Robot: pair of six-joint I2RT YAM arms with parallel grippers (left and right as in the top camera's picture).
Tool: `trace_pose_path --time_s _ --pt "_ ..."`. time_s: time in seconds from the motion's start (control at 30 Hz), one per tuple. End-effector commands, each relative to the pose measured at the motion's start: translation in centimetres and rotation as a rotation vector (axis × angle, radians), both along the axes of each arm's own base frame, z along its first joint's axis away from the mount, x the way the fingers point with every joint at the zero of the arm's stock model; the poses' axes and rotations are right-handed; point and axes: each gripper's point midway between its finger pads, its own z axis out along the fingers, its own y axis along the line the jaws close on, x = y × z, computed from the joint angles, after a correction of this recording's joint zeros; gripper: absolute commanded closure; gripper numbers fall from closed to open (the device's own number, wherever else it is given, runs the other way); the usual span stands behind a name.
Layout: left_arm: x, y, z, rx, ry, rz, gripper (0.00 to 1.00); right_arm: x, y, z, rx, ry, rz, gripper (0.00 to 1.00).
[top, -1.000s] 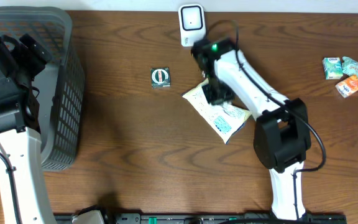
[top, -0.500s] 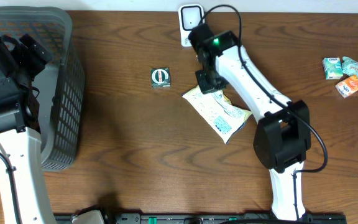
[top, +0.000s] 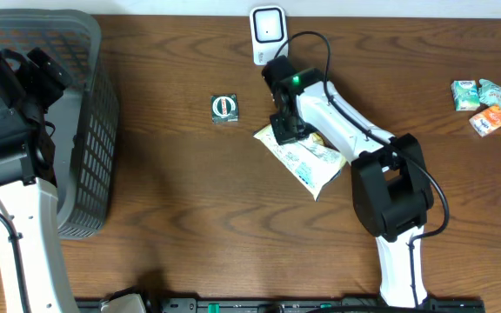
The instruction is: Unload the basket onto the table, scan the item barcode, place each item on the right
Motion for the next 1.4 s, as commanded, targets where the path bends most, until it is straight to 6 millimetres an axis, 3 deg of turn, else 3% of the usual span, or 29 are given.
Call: trace_pose_path --time_s 0.0,0.13,0.27,0.37,0.6,0.67,0.8,1.0,1.23,1.37 --pt "0.0 0.2 0.6 0.013 -0.009 0.002 0.02 1.8 0.2 4.2 -0.001 -0.067 0.028 0.99" --pt "0.0 0.2 0.6 0.013 -0.009 0.002 0.02 0.3 -1.1 6.8 -0.035 0.0 0.039 0.93" --pt "0.0 0.2 0.6 0.013 -0.009 0.002 0.02 -2.4 -2.4 6.6 -0.088 0.115 0.042 0.94" --pt "0.0 0.2 0.6 0.013 -0.009 0.002 0.02 -4.1 -3.0 5.5 -0.112 0.188 0.042 0.95" --pt "0.0 0.2 0.6 0.013 -0.009 0.002 0.02 -6.7 -4.2 0.5 -0.156 0.282 0.029 0.95" --pt "0.0 0.2 0.6 0.013 -0.009 0.002 0.02 -7.6 -4.6 -0.7 -0.17 0.304 0.007 0.99" --pt "0.0 0.2 0.6 0.013 -0.009 0.002 0.02 -8.9 -5.3 -2.0 -0.194 0.337 -0.032 0.99" --pt "0.0 0.2 0.6 0.013 -0.009 0.002 0.02 -7.8 -4.7 -1.1 -0.176 0.304 -0.036 0.99" --pt "0.0 0.2 0.6 0.013 -0.009 0.002 0.02 -4.2 -2.9 2.8 -0.11 0.183 -0.024 0.99" --pt "0.0 0.2 0.6 0.013 -0.009 0.002 0.02 -3.2 -2.3 3.1 -0.087 0.143 -0.006 0.83"
